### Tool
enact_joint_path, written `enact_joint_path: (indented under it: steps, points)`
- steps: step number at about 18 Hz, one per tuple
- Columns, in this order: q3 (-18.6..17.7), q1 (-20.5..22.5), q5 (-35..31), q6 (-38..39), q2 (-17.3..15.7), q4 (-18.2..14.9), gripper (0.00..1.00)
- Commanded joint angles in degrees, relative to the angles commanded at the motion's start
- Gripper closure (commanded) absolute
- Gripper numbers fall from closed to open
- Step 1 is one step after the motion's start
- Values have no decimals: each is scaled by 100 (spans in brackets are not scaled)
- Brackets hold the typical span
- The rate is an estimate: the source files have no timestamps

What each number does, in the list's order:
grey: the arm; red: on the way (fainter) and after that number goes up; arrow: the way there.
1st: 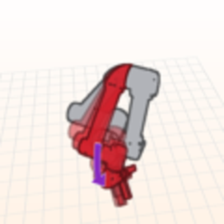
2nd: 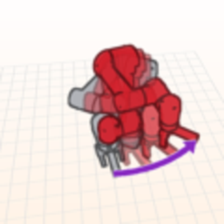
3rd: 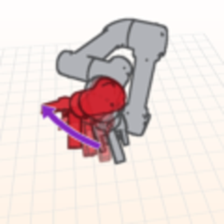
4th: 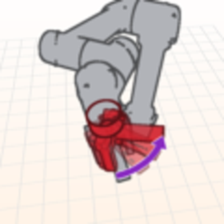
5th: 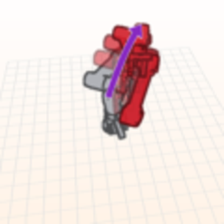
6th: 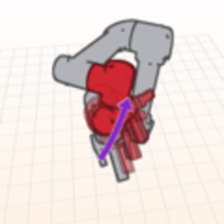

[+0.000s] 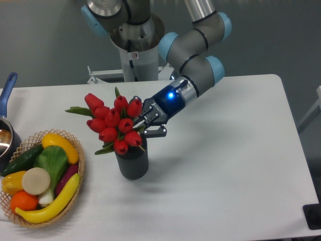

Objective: Insert the flowers into the vase
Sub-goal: 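Lower the tulip stems down into the grey vase opening, then open the gripper to release the tulips in the vase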

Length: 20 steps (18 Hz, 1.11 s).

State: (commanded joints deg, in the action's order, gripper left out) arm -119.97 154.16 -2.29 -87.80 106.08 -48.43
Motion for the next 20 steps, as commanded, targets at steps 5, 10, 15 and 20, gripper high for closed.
enact_joint_path:
  steps: [5,10,15,20]
  points:
    - [-123,0,-44,-210,35,9,74]
    - [-176,9,-149,-317,88,17,72]
    - [-159,9,-150,-387,106,17,61]
    - [-141,114,-158,-405,141,9,42]
